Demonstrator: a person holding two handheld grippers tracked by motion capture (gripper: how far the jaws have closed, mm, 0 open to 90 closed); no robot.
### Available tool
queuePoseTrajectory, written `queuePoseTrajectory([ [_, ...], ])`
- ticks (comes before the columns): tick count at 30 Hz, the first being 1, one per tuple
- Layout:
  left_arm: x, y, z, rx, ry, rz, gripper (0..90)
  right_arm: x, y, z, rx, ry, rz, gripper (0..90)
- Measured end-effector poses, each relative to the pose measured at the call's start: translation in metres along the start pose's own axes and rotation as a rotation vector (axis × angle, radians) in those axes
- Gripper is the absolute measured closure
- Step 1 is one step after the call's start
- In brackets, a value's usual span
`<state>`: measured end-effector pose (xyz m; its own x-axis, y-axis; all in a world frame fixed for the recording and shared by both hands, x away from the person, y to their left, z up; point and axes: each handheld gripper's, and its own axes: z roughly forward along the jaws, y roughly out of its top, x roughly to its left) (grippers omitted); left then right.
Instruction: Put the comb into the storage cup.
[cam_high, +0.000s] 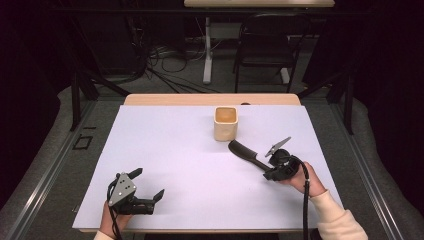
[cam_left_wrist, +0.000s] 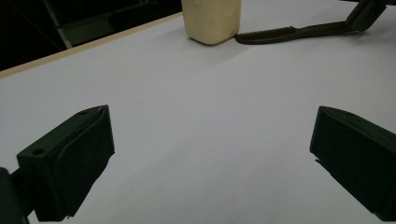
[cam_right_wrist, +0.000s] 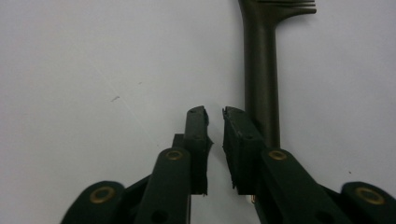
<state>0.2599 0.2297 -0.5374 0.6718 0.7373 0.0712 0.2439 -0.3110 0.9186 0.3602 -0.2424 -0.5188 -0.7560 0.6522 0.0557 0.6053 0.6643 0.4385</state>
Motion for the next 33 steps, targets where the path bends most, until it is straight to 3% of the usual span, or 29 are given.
queuePoseTrajectory([
  [3,0.000,0.000,0.000,0.000,0.000,0.000,0.0,0.001,0.001,-0.006,-0.012,0.012,-0.003,67.5],
  [5,0.000,0.000,0.000,0.000,0.001,0.000,0.0,0.002,0.003,-0.012,-0.018,0.010,-0.007,57.3],
  [6,0.000,0.000,0.000,-0.001,0.001,-0.001,0.0,0.002,0.003,-0.012,-0.018,0.010,-0.007,57.3],
  [11,0.000,0.000,0.000,-0.001,0.001,0.001,0.0,0.001,0.007,-0.016,-0.031,-0.030,0.000,36.3],
  [20,-0.001,0.000,0.001,0.001,-0.002,-0.001,0.0,-0.001,0.017,-0.013,-0.010,-0.082,-0.003,12.6],
  [21,-0.001,0.000,0.001,0.001,-0.002,-0.001,0.0,-0.003,0.018,-0.012,-0.012,-0.085,0.001,6.7],
  [25,-0.001,0.000,0.002,0.003,-0.001,-0.003,0.0,-0.005,0.021,-0.010,0.007,-0.093,0.014,0.0],
  [33,-0.001,0.000,0.002,0.004,-0.002,0.000,0.0,-0.007,0.032,-0.001,0.021,-0.110,-0.008,0.0],
])
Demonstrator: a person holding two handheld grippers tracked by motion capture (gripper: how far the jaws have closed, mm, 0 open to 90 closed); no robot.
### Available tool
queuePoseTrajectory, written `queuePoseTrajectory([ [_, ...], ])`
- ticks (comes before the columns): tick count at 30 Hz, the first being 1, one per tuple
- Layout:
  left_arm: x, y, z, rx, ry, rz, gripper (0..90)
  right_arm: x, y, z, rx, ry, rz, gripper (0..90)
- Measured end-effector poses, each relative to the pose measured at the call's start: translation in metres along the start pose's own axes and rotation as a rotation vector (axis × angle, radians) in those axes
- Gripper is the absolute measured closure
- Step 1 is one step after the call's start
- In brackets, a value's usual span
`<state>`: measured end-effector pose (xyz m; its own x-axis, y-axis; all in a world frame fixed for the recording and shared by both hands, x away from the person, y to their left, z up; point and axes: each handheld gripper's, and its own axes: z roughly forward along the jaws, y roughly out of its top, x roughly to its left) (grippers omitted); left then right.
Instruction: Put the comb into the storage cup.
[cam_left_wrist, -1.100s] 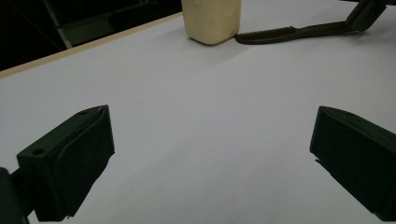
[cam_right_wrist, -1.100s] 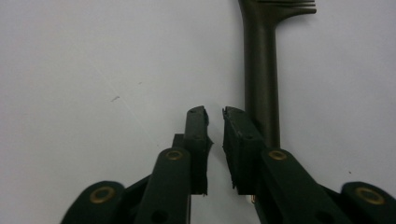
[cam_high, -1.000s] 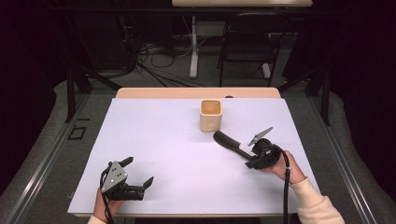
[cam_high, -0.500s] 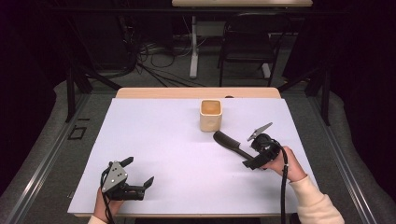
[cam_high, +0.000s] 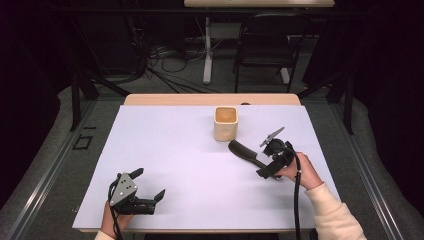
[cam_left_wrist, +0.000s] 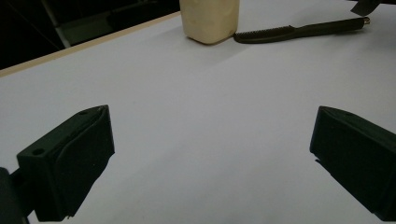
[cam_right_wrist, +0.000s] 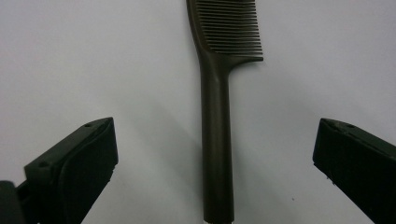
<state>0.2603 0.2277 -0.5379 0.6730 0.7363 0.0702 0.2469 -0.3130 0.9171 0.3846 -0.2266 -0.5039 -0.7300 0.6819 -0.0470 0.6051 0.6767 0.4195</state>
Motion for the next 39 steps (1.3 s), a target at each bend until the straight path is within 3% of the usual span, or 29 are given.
queuePoseTrajectory([
  [3,0.000,0.000,0.000,0.001,-0.001,0.000,0.0,0.001,0.004,0.003,0.008,-0.004,-0.005,0.6],
  [13,0.000,0.000,0.000,0.001,-0.001,0.000,0.0,0.005,0.017,0.012,0.051,-0.025,-0.046,42.9],
  [20,0.000,0.000,0.000,0.001,0.000,-0.003,0.0,0.011,0.027,0.022,0.125,-0.053,-0.105,60.1],
  [29,0.000,0.000,0.000,0.000,-0.002,-0.003,0.0,0.014,0.035,0.030,0.176,-0.066,-0.123,66.1],
  [39,0.001,-0.001,0.000,0.002,-0.006,-0.004,0.0,0.011,0.038,0.039,0.219,-0.081,-0.098,69.0],
])
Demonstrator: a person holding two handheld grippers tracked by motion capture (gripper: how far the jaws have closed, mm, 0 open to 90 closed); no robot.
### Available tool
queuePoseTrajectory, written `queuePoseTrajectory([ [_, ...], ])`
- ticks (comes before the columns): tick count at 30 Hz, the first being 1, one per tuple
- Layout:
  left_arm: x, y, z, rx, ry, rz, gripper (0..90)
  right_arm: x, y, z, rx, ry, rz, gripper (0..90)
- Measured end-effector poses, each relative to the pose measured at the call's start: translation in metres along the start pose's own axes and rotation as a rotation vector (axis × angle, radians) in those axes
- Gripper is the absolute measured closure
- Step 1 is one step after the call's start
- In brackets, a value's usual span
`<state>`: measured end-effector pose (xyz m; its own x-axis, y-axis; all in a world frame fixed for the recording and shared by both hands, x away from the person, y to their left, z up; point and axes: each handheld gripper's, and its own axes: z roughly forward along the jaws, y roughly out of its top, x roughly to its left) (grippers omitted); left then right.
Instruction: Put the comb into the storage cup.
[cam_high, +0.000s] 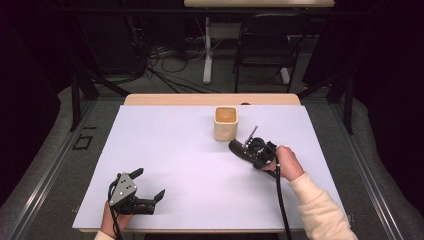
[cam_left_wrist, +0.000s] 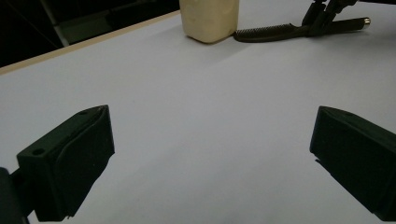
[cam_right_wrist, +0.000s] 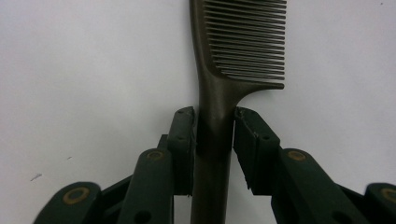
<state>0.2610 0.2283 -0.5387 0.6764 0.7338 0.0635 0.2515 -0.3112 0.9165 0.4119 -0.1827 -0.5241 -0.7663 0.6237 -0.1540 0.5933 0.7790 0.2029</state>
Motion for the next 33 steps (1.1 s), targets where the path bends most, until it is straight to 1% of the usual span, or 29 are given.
queuePoseTrajectory([
  [1,0.000,0.000,0.000,0.000,0.000,0.000,0.0,0.000,0.000,0.001,0.006,-0.001,0.001,69.9],
  [2,0.000,0.000,0.000,0.001,0.000,0.002,0.0,-0.001,0.000,0.003,-0.005,0.003,0.003,70.3],
  [8,0.000,0.000,0.000,0.001,-0.001,0.004,0.0,-0.002,-0.002,0.002,-0.001,0.009,0.005,72.3],
  [9,0.000,0.000,0.000,0.001,-0.002,0.001,0.0,-0.002,-0.002,0.002,-0.011,0.011,0.003,72.4],
  [10,0.001,0.000,0.000,-0.002,-0.002,0.001,0.0,-0.002,-0.003,0.001,-0.007,0.016,-0.002,72.4],
  [15,0.000,0.000,0.000,-0.001,-0.002,0.001,0.0,-0.002,-0.006,-0.004,-0.029,0.019,0.011,72.4],
  [17,0.001,0.000,0.000,-0.002,-0.002,0.000,0.0,-0.003,-0.007,-0.006,-0.032,0.021,0.002,72.3],
  [18,0.001,0.000,0.000,-0.002,-0.001,0.000,0.0,-0.003,-0.008,-0.007,-0.033,0.024,0.006,72.3],
  [19,0.001,0.000,-0.001,-0.002,-0.001,0.000,0.0,-0.002,-0.009,-0.008,-0.046,0.028,0.015,72.3],
  [22,0.001,0.000,0.000,-0.002,-0.001,-0.001,0.0,-0.003,-0.012,-0.012,-0.047,0.034,0.013,72.3],
  [23,0.001,0.000,0.000,-0.002,-0.001,0.000,0.0,-0.003,-0.012,-0.012,-0.056,0.037,0.022,72.4],
  [25,0.001,0.000,-0.001,-0.002,0.000,0.001,0.0,-0.004,-0.013,-0.017,-0.056,0.041,0.005,72.4],
  [26,0.001,0.000,-0.001,-0.002,0.000,0.001,0.0,-0.003,-0.014,-0.016,-0.074,0.044,0.016,72.3],
  [27,0.001,0.000,-0.001,-0.002,0.001,0.002,0.0,-0.003,-0.015,-0.018,-0.081,0.045,0.013,72.4],
  [29,0.001,0.000,-0.001,-0.003,0.001,0.001,0.0,-0.003,-0.016,-0.022,-0.087,0.057,0.017,72.4],
  [31,0.001,0.000,-0.001,-0.003,0.001,0.001,0.0,-0.003,-0.018,-0.024,-0.107,0.059,0.019,72.3],
  [32,0.001,0.000,-0.001,-0.004,0.001,0.001,0.0,-0.003,-0.018,-0.025,-0.104,0.066,0.031,72.3],
  [33,0.001,0.000,-0.001,-0.003,0.002,0.001,0.0,-0.003,-0.019,-0.026,-0.115,0.067,0.026,72.3],
])
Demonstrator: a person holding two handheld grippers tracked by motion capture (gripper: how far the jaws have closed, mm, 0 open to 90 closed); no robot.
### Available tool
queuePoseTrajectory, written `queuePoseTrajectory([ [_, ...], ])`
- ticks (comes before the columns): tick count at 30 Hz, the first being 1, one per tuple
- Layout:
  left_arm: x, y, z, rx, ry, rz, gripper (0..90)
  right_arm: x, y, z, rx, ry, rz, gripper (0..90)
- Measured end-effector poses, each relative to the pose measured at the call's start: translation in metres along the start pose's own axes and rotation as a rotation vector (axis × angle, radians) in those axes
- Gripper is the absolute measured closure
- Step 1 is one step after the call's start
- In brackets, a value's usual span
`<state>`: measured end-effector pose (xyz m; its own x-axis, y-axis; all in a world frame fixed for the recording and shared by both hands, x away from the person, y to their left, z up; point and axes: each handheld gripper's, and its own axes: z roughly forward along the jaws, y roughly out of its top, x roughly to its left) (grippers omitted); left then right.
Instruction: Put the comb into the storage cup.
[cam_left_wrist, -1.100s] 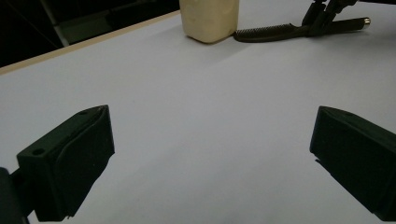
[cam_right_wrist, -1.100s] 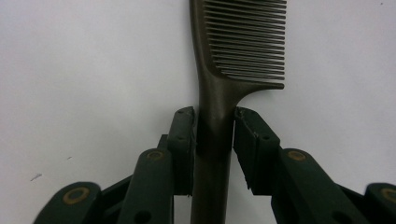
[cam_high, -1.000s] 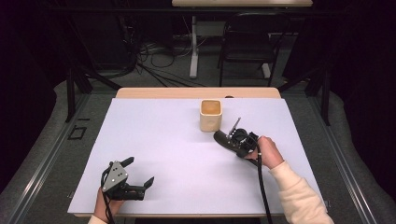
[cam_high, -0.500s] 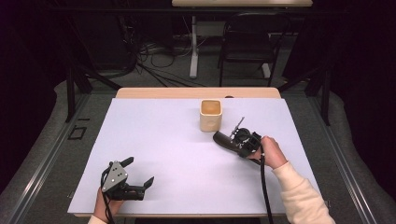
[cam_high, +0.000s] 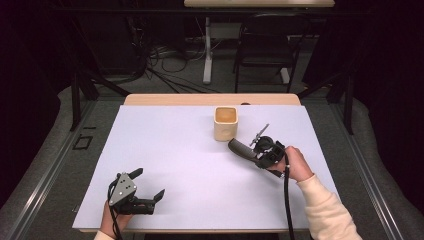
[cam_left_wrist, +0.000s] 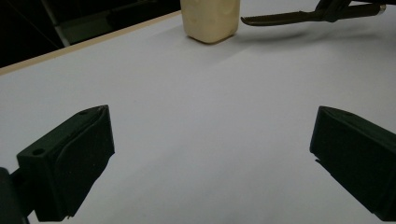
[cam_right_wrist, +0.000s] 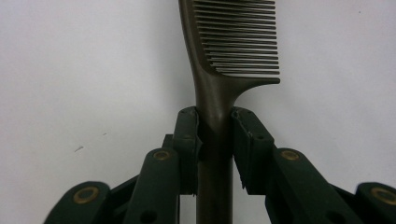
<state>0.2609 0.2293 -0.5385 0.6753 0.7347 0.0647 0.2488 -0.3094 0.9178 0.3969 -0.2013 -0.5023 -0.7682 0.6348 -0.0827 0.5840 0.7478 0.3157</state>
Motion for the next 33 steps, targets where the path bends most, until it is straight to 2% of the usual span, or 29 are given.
queuePoseTrajectory([
  [5,0.000,0.000,0.000,0.000,0.000,0.001,0.0,-0.002,-0.003,-0.006,-0.036,0.025,0.009,72.3],
  [16,0.000,0.000,0.000,-0.004,-0.001,-0.001,0.0,-0.003,-0.008,-0.015,-0.084,0.048,0.027,72.3],
  [33,0.001,0.000,0.000,-0.003,0.001,-0.002,0.0,-0.004,-0.017,-0.025,-0.215,0.089,0.043,72.4],
])
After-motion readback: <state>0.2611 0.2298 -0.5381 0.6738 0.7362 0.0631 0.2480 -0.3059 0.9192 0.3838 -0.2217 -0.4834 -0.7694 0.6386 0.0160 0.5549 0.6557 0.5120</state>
